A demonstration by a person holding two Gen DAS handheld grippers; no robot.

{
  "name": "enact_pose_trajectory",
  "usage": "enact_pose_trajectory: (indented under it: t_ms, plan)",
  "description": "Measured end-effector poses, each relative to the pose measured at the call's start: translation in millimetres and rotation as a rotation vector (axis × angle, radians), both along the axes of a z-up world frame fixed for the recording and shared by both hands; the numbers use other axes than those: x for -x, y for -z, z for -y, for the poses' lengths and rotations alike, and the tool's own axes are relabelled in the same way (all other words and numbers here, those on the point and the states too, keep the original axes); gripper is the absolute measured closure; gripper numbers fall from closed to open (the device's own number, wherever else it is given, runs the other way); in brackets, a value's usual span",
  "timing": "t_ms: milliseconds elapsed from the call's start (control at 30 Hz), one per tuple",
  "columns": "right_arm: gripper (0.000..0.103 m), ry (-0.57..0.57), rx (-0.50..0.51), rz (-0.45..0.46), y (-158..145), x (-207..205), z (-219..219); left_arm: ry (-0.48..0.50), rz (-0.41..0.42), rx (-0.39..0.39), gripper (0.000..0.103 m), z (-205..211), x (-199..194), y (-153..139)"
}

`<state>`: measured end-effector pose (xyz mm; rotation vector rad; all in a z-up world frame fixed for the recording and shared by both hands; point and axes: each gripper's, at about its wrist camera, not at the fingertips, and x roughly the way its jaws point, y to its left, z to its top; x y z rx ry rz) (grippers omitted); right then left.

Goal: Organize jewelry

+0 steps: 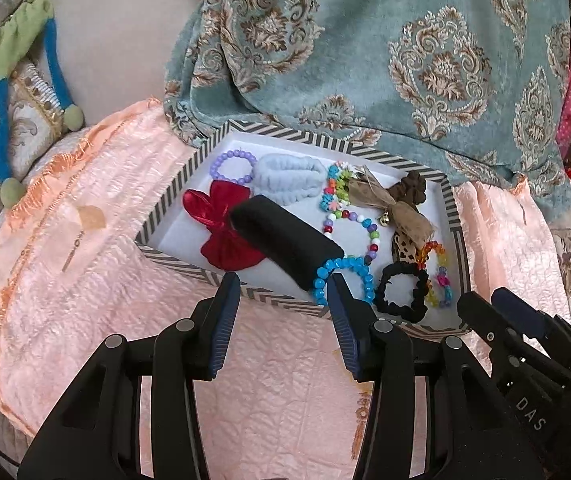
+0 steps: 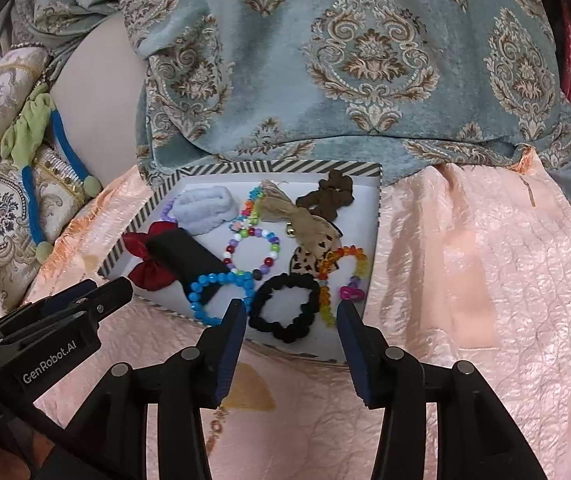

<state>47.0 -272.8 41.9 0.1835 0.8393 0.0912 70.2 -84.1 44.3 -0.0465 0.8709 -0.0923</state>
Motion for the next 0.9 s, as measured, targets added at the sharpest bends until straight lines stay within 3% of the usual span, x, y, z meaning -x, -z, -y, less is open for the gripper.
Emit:
enact_pose_trajectory:
  t_ms: [167,900]
  plan:
    - [0.044,0.003,0.008,0.018,-8,4,-5,-0.003,0.016,0.001,0.058,-4,5,-6]
    - [0.043,-0.030,0.016,0.015,-15,13,-17,-0.021,0.056,-0.014,0.058,-11,21,-18]
